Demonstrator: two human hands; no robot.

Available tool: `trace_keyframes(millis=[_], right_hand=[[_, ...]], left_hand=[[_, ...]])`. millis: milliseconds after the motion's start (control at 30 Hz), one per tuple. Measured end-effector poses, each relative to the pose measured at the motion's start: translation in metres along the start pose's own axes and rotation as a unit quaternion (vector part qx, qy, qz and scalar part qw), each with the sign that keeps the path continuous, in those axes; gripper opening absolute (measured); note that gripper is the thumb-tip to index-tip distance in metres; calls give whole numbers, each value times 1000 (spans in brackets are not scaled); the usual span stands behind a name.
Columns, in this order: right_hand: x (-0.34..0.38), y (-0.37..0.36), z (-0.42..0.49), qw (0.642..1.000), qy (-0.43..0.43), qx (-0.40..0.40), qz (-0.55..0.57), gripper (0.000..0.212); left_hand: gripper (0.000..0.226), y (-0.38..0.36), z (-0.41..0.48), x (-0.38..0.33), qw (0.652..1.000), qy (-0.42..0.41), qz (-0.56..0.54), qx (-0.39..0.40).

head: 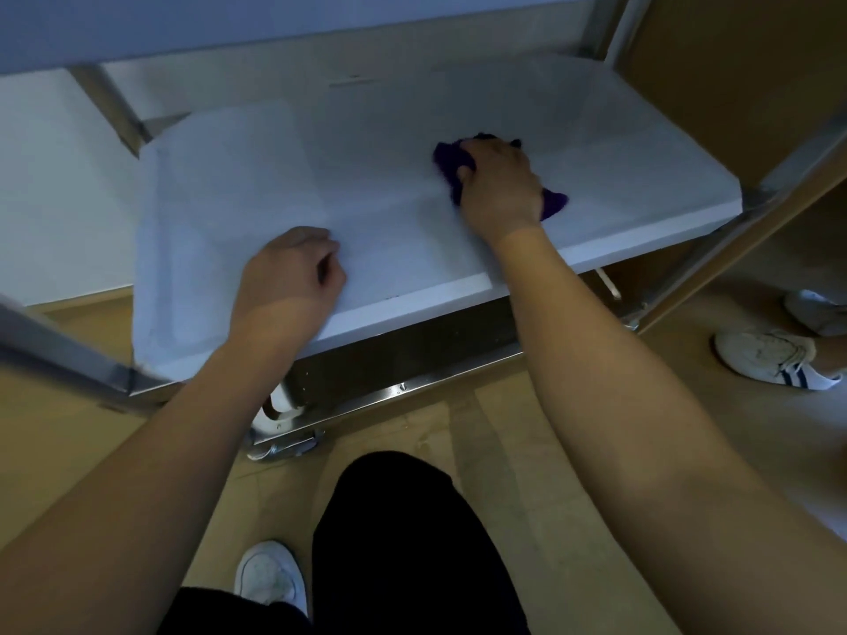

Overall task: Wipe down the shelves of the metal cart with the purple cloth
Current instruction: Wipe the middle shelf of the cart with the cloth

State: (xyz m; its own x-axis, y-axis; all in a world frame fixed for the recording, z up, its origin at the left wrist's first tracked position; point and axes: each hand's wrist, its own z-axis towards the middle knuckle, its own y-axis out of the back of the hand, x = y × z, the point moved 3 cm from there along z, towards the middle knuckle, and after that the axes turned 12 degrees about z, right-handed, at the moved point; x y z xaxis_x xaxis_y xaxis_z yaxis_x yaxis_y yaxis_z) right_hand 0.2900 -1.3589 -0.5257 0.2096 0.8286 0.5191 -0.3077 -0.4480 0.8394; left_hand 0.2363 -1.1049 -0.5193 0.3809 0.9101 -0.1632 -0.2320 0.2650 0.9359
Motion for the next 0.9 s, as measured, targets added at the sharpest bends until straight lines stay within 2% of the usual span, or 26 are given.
trace_keyframes(millis=[133,200,300,400,500,567,733,833,900], right_hand=[[64,-35,-32,987,148,58,35,40],[63,-34,-39,981,175,70,45,41],[24,-11,-24,989,137,43,42,42],[-20,13,-8,999,37,-18,14,41],[-19,10,-9,998,-30,-49,-34,42],[11,-7,-15,999,6,-36,-31,43],[90,-53,-41,978,187,83,51,40],[80,-47,-38,968,219,101,70,41],[56,-34,-17,976,198,76,58,41]], left_hand=[[27,0,1,1,1000,12,-10,-9],[26,1,-1,3,1000,16,-16,-13],[26,0,0,2,999,24,-26,-11],[26,-2,2,0,999,33,-32,-5],[27,-3,2,-3,999,32,-25,-1],[27,-3,2,-2,999,33,-20,-4],[28,-1,1,-2,1000,17,-9,-1],[28,-2,0,0,1000,13,-14,-3],[28,-3,1,1,1000,21,-23,-5]])
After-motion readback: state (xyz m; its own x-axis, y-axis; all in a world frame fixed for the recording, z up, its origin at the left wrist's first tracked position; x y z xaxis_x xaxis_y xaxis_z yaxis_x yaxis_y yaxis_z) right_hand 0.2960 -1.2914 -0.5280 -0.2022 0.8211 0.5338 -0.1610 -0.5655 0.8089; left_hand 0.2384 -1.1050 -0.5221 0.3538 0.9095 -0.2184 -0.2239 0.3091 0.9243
